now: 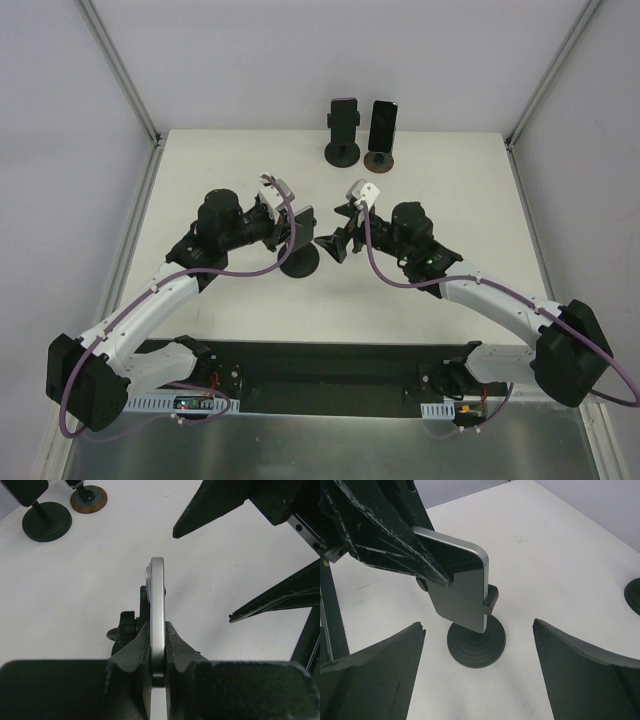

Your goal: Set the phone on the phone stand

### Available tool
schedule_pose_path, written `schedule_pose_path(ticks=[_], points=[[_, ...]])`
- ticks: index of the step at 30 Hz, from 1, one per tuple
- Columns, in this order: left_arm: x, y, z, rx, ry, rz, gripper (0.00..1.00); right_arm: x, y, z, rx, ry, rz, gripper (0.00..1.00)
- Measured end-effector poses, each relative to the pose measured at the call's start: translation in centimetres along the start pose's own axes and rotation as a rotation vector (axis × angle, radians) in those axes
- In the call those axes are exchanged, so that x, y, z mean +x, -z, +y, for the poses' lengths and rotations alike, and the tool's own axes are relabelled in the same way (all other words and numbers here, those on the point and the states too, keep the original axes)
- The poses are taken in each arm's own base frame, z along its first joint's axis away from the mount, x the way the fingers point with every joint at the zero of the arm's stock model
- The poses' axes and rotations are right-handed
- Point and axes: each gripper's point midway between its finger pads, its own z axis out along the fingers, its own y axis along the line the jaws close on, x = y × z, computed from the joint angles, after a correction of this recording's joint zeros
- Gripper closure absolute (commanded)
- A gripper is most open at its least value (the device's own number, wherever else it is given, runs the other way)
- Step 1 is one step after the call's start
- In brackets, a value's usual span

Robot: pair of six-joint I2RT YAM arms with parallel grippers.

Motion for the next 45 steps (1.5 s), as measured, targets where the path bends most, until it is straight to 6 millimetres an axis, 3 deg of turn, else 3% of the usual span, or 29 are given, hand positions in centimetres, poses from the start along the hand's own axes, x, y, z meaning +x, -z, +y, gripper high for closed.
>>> schedule_pose_path(ticks=[1, 5, 12, 16, 21, 26, 33, 36, 39, 40, 45], points=[[0.0, 0.0, 0.0, 0.001, -0.001, 0.003, 0.81, -0.1, -0.2, 0.0, -0.005, -0.003, -0.001, 0.07], [-0.5, 0.0, 0.0, -0.001, 0.019, 0.004, 0.48, -0.1, -1.0, -0.3, 0.015, -0.021, 0.009, 0.03], [-4.1, 0.5, 0.2, -0.014, 0.056, -0.062, 0.19, 0.4, -1.9, -0.3, 0.09, -0.036, 0.027, 0.04], [-5.7, 2.4, 0.1, -0.055, 0.055, -0.111, 0.15, -0.2, -3.1, 1.1, 0.131, -0.022, 0.024, 0.04], [-9.0, 7.3, 0.9, -0.227, 0.01, -0.28, 0.12, -0.6, -4.5, 2.7, 0.202, -0.018, 0.022, 0.04], [-9.5, 10.8, 2.4, -0.395, 0.011, -0.386, 0.12, -0.4, -5.5, 2.2, 0.292, -0.032, 0.028, 0.04], [-9.0, 13.1, 4.3, -0.556, 0.034, -0.437, 0.12, 0.2, -6.6, 1.7, 0.371, -0.058, 0.037, 0.01], [-9.0, 13.6, 4.8, -0.586, 0.055, -0.451, 0.13, 0.0, -6.9, 1.6, 0.402, -0.058, 0.033, 0.13], [-9.1, 14.0, 5.3, -0.604, 0.074, -0.464, 0.13, -0.2, -7.4, 1.5, 0.439, -0.059, 0.029, 0.38], [-9.1, 14.0, 5.4, -0.609, 0.08, -0.466, 0.13, -0.3, -7.6, 1.4, 0.452, -0.055, 0.028, 0.56], [-8.8, 14.2, 5.9, -0.624, 0.114, -0.473, 0.15, -0.5, -8.0, 0.7, 0.538, -0.05, 0.029, 0.91]])
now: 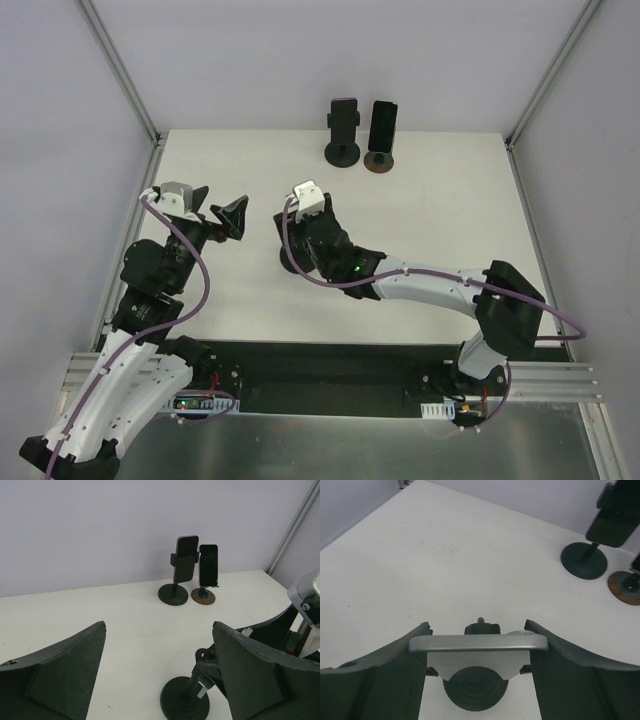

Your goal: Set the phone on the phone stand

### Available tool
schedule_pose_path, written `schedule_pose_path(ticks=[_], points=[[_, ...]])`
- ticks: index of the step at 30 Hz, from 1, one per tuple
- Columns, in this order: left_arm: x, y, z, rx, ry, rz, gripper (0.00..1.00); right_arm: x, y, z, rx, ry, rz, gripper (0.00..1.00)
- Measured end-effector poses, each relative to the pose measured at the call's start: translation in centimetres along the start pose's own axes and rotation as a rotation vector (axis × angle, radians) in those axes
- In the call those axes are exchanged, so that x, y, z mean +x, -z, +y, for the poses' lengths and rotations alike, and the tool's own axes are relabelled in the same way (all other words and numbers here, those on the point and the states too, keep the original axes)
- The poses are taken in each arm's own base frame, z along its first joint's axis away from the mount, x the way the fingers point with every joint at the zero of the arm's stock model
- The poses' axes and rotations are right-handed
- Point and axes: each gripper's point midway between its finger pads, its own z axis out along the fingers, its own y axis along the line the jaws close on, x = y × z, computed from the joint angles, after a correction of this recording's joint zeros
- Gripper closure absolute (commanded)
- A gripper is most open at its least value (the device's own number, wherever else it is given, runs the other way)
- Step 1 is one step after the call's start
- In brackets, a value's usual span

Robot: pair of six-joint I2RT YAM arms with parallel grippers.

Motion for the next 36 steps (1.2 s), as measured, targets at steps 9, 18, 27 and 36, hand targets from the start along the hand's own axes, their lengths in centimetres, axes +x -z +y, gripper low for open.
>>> schedule_pose_path(ticks=[9, 18, 27, 36], points=[[0.4, -0.4, 0.1, -0.005, 0.027, 0.011, 0.15, -0.9, -2.8, -7.0, 0.253, 0.054, 0.013, 0.99], [1.9, -1.3, -0.2, 0.015, 0.029, 0.06, 0.15, -2.0, -5.2, -23.6, 0.592, 0.04, 0.042, 0.99], [2.4, -1.5, -0.7, 0.042, 0.044, 0.08, 0.16, -2.6, -5.4, -33.3, 0.741, 0.011, 0.048, 0.99], [4.1, -2.3, -1.1, 0.068, 0.05, 0.136, 0.16, -2.3, -9.4, -40.9, 0.752, -0.033, 0.032, 0.99]])
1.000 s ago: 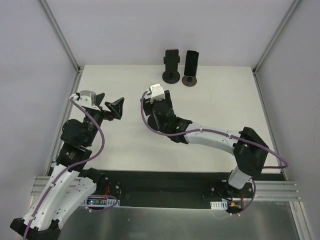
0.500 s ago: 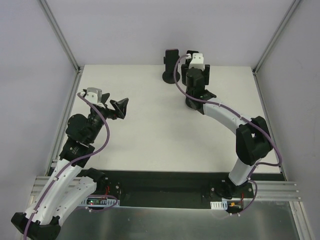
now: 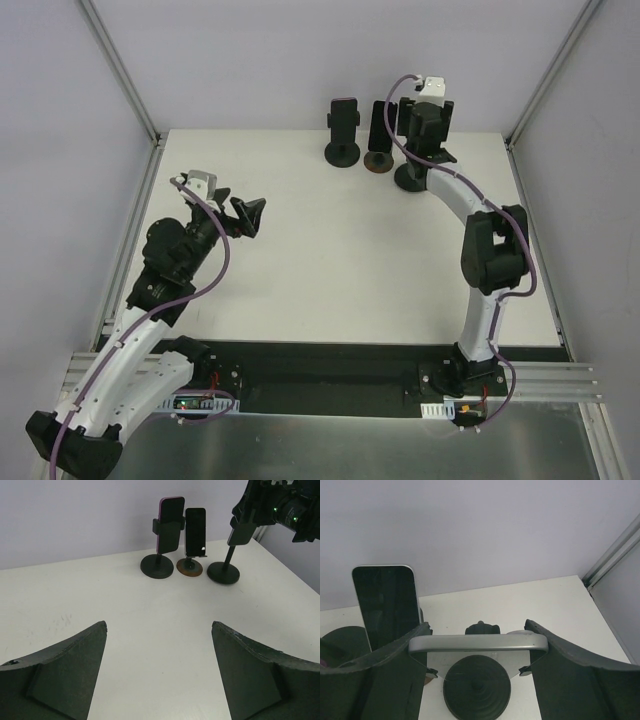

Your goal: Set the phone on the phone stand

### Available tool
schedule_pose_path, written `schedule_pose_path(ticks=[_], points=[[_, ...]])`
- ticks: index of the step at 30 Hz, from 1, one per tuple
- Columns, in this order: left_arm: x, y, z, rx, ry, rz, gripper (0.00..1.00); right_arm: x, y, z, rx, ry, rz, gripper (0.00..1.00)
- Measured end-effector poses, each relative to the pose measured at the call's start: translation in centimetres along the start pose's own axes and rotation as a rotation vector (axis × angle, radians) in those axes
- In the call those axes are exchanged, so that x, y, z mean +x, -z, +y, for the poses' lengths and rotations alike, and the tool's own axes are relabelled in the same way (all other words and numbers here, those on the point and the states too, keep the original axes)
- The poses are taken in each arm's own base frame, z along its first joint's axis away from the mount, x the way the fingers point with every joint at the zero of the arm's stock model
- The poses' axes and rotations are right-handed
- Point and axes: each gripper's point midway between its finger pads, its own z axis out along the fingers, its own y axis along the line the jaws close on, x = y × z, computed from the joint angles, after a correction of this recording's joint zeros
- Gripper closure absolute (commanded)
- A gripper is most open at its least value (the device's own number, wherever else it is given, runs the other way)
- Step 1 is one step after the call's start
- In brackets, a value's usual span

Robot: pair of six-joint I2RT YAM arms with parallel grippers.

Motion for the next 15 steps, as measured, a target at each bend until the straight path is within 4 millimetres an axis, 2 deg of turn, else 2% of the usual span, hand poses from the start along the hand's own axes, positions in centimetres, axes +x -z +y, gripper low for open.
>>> schedule_pose_path(ticks=[4, 9, 15], points=[[0.7, -0.4, -0.1, 0.008, 0.001, 0.024, 0.16, 0.5, -2.2, -0.2, -0.036, -0.019, -0.011, 0.99], [1.5, -0.9, -0.1, 0.011, 0.004, 0.049, 0.17, 0.1, -4.5, 0.2, -0.103, -0.016, -0.052, 0.99], [1.9, -1.0, -0.4, 0.029, 0.008, 0.064, 0.16, 0.3, -5.7, 0.3, -0.129, -0.002, -0.087, 0.99]])
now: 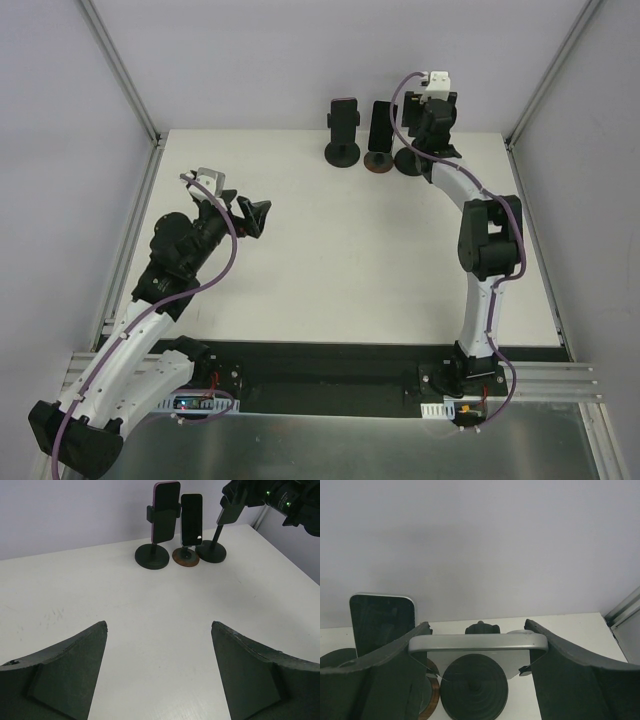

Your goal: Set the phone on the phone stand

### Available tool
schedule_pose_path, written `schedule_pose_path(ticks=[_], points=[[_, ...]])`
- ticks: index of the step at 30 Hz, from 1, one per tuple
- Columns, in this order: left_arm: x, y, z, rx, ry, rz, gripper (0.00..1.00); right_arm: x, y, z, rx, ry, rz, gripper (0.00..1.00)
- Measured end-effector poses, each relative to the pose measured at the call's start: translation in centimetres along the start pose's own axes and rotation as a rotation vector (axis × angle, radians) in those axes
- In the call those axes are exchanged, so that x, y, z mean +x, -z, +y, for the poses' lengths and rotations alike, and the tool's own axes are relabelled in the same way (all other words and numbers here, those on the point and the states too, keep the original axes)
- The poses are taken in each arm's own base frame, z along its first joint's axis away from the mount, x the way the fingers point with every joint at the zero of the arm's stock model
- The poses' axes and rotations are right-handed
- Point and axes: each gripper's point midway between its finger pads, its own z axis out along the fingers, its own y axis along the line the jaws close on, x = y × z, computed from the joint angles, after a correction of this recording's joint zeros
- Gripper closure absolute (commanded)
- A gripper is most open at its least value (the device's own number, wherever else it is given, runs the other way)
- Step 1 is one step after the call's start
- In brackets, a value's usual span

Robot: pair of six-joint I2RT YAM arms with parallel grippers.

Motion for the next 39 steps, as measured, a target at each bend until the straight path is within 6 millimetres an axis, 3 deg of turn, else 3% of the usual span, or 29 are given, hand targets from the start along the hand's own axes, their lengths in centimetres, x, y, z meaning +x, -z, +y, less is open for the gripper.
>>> schedule_pose_path(ticks=[7, 8, 9, 12, 21, 25, 29, 33, 35, 37, 39], points=[[-0.1, 0.0, -0.1, 0.006, 0.006, -0.003, 0.17, -0.1, -0.4, -0.1, -0.014, 0.003, -0.017, 0.97], [-0.1, 0.0, -0.2, 0.007, 0.008, -0.004, 0.17, -0.1, -0.4, 0.0, -0.014, 0.003, -0.017, 0.87], [-0.1, 0.0, -0.2, 0.008, 0.01, -0.005, 0.17, -0.1, -0.4, 0.0, -0.014, 0.004, -0.017, 0.52], [-0.2, 0.0, -0.2, 0.011, 0.012, -0.005, 0.17, -0.1, -0.3, 0.0, -0.014, 0.004, -0.016, 0.04], [-0.1, 0.0, -0.4, 0.022, 0.014, -0.004, 0.17, -0.5, -0.1, -0.1, -0.005, 0.003, -0.021, 0.04], [-0.2, 0.0, -0.4, 0.023, 0.014, -0.005, 0.16, -2.3, 1.7, -0.3, 0.018, 0.031, 0.009, 0.04], [-0.5, 0.3, -0.6, 0.029, 0.019, -0.017, 0.16, -8.5, 6.7, 0.2, -0.011, 0.051, -0.002, 0.04], [-1.4, 0.9, -0.8, 0.036, 0.017, -0.045, 0.16, -18.0, 16.3, 0.6, -0.09, -0.015, -0.082, 0.04], [-1.7, 1.1, -0.8, 0.037, 0.016, -0.056, 0.16, -21.7, 21.7, 0.3, -0.133, -0.071, -0.125, 0.04], [-1.9, 1.3, -0.9, 0.038, 0.017, -0.063, 0.16, -23.0, 26.5, -0.3, -0.166, -0.141, -0.147, 0.04], [-2.1, 1.4, -1.0, 0.04, 0.032, -0.071, 0.16, -21.1, 30.4, -1.1, -0.204, -0.188, -0.107, 0.04]])
